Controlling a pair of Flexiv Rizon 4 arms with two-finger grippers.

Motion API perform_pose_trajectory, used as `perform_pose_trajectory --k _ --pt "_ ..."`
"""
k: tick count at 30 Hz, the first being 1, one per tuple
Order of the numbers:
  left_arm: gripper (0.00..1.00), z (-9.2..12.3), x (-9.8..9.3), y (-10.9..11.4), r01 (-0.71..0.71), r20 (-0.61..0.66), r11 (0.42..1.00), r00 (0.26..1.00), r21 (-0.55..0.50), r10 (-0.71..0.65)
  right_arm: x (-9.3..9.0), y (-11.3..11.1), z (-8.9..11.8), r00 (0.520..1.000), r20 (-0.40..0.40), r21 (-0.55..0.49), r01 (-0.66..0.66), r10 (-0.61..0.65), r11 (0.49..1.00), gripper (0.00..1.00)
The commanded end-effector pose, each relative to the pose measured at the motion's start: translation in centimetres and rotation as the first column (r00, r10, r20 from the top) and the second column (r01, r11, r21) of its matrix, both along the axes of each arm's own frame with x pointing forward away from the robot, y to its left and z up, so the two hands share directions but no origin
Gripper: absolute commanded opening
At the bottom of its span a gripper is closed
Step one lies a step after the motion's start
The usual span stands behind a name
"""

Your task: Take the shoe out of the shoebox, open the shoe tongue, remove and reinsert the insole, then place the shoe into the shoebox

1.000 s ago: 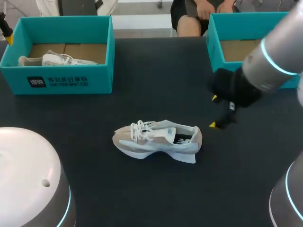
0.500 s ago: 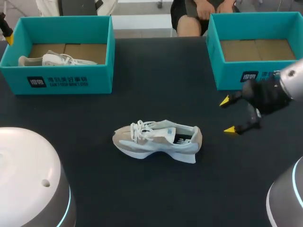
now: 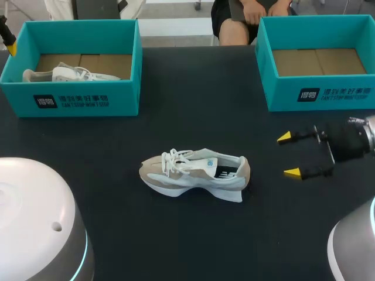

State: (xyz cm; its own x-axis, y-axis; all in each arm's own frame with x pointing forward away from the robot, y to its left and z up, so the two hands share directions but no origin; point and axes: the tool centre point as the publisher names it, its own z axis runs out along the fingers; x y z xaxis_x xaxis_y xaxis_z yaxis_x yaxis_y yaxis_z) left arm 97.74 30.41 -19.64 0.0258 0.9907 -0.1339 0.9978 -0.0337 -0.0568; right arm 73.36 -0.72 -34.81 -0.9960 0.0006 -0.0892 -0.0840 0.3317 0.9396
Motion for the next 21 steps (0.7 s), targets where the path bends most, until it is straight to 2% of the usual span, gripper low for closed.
perform_pose_trajectory --k 1,8,14,21 --pt "1.0 0.0 -0.1 0.0 0.0 0.003 1.0 1.0 0.003 0.0 -0.1 -0.2 -0.8 1.0 0.002 0.044 -0.006 0.005 0.999 1.0" --pt "1.0 0.0 -0.1 0.0 0.0 0.003 1.0 1.0 0.003 0.0 -0.4 -0.7 -1.9 0.999 0.031 -0.03 -0.021 0.022 0.999 1.0" --pt "1.0 0.0 -0.1 0.0 0.0 0.003 1.0 1.0 0.003 0.0 -0.5 -1.1 -2.9 1.0 0.018 -0.124 -0.006 0.009 0.992 1.0" --pt "1.0 0.0 -0.1 0.0 0.0 0.003 1.0 1.0 0.003 0.0 -0.7 -1.2 -3.4 1.0 0.023 -0.17 -0.005 0.009 0.985 1.0"
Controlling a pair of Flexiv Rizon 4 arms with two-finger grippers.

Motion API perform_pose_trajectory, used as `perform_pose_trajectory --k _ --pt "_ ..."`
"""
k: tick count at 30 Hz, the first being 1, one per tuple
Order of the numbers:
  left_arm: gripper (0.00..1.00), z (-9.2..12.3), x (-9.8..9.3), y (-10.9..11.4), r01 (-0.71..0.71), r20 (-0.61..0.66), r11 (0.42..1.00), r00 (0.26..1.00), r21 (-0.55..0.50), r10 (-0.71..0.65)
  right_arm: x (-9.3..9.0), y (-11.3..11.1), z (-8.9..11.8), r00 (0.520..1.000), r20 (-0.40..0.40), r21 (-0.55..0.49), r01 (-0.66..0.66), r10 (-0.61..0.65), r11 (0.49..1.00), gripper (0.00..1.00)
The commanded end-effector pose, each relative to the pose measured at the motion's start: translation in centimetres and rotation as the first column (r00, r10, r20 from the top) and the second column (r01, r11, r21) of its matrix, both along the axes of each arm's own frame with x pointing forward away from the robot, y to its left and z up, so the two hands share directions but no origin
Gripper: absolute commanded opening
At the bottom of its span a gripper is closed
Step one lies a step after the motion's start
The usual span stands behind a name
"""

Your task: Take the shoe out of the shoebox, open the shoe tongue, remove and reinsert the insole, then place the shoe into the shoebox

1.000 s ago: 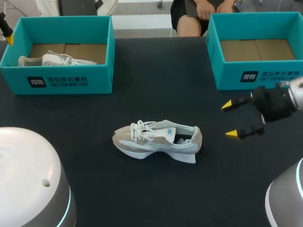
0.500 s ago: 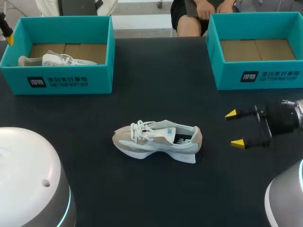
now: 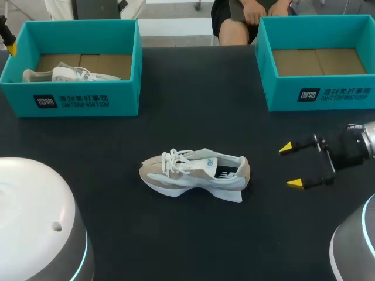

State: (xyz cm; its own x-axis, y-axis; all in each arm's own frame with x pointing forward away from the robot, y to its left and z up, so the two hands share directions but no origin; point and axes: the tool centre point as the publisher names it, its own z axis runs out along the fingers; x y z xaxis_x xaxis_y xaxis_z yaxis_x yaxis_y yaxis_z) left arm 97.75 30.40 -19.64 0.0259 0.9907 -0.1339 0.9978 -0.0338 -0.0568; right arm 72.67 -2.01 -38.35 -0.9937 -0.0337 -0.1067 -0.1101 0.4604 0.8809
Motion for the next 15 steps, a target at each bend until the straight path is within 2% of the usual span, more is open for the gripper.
perform_pose_trajectory --k 1,3,15 --pt "1.0 0.04 -0.14 -0.04 0.0 0.003 1.0 1.0 0.003 0.0 0.0 -0.01 0.11 1.0 0.008 -0.038 0.019 -0.019 0.999 1.0" --pt "1.0 0.04 -0.14 -0.04 0.0 0.003 1.0 1.0 0.003 0.0 -0.03 -0.13 -0.11 0.999 0.011 -0.075 0.035 -0.034 0.997 1.0" --pt "1.0 0.04 -0.14 -0.04 0.0 0.003 1.0 1.0 0.003 0.0 -0.03 -0.13 -0.11 0.999 0.011 -0.075 0.035 -0.034 0.997 1.0"
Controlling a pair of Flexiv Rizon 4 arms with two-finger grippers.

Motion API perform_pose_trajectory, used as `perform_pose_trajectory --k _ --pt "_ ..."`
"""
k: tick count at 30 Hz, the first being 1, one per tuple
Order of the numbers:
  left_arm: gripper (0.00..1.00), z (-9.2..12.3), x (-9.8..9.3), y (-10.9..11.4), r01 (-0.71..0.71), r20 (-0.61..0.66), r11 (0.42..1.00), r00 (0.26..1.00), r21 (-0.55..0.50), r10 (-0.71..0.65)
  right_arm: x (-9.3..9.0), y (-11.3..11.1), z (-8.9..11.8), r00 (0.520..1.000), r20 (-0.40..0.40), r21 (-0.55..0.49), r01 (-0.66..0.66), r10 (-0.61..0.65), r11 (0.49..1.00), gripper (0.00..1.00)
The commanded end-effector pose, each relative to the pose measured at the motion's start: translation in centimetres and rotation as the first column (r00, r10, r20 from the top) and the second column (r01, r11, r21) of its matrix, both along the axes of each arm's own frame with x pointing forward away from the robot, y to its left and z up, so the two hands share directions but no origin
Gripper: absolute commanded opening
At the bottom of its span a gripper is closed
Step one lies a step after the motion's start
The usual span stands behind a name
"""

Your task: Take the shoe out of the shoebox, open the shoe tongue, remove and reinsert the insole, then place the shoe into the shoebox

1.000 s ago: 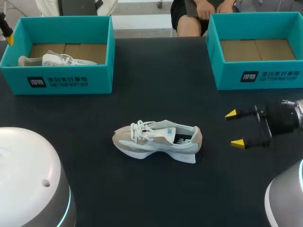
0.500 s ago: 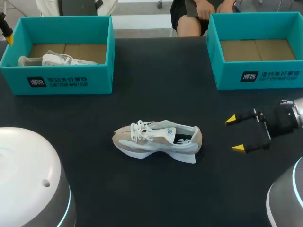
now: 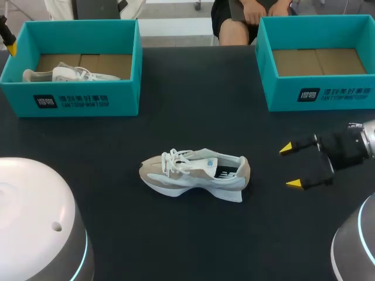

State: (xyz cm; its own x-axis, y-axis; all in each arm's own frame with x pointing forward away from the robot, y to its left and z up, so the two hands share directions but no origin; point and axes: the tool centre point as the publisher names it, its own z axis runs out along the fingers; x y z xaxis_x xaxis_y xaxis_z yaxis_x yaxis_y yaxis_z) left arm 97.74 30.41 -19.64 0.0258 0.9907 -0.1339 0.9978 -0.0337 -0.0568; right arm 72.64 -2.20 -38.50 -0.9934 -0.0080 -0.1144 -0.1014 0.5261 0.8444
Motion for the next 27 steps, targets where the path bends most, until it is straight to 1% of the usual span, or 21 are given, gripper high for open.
perform_pose_trajectory --k 1,20,27 --pt "1.0 0.0 -0.1 0.0 0.0 0.003 1.0 1.0 0.003 0.0 0.0 0.1 0.0 1.0 0.0 -0.003 0.001 -0.001 1.0 1.0" --pt "1.0 0.0 -0.1 0.0 0.0 0.003 1.0 1.0 0.003 0.0 0.0 0.1 0.0 1.0 0.0 -0.003 0.001 -0.001 1.0 1.0" --pt "1.0 0.0 -0.1 0.0 0.0 0.003 1.0 1.0 0.003 0.0 -0.1 1.9 -0.1 0.998 -0.018 0.004 0.062 -0.062 0.998 1.0"
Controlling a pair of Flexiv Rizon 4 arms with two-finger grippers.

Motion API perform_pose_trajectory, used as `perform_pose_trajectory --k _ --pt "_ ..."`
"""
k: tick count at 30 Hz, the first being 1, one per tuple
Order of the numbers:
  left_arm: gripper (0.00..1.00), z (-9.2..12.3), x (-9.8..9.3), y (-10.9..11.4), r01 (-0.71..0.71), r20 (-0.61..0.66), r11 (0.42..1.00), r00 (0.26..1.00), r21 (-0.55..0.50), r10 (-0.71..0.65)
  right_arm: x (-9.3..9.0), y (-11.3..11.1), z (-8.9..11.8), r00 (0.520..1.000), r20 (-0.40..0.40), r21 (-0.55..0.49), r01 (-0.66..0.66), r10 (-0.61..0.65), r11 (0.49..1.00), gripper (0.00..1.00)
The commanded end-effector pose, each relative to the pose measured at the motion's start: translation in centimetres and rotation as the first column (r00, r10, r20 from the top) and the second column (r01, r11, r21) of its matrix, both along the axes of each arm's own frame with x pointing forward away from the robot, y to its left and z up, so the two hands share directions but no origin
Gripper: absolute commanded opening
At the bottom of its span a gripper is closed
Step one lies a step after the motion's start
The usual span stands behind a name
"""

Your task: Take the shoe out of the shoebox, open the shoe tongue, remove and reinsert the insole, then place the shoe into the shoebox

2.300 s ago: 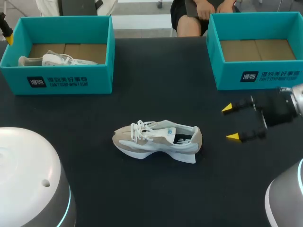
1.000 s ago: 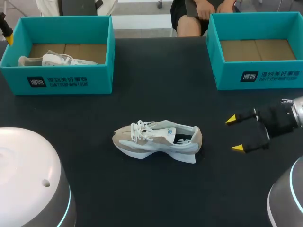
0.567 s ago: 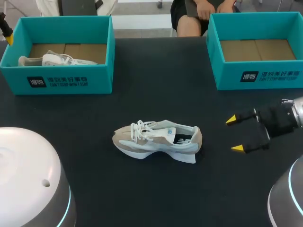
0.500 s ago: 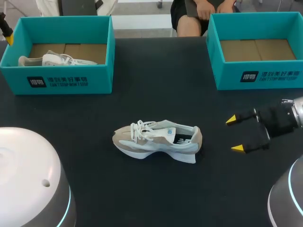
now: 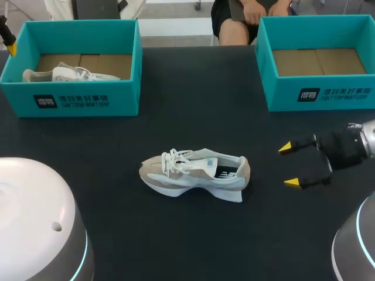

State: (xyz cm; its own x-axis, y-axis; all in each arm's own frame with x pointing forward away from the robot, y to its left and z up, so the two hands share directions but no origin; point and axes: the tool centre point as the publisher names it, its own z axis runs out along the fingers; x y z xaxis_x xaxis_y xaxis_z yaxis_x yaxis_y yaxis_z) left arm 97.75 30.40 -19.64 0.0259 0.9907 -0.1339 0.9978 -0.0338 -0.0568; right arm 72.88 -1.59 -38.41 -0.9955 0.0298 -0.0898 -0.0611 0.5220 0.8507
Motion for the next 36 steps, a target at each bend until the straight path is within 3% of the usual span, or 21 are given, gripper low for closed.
perform_pose_trajectory --k 1,14,36 --pt "1.0 0.0 -0.1 0.0 0.0 0.003 1.0 1.0 0.003 0.0 -0.4 1.5 -0.2 1.0 0.007 -0.008 0.028 -0.028 1.0 1.0" --pt "1.0 0.0 -0.1 0.0 0.0 0.003 1.0 1.0 0.003 0.0 -2.0 5.4 -0.6 0.987 -0.041 0.001 0.156 -0.155 0.988 1.0" --pt "1.0 0.0 -0.1 0.0 0.0 0.003 1.0 1.0 0.003 0.0 -1.8 10.6 -2.2 0.977 -0.083 0.047 0.203 -0.199 0.978 1.0"
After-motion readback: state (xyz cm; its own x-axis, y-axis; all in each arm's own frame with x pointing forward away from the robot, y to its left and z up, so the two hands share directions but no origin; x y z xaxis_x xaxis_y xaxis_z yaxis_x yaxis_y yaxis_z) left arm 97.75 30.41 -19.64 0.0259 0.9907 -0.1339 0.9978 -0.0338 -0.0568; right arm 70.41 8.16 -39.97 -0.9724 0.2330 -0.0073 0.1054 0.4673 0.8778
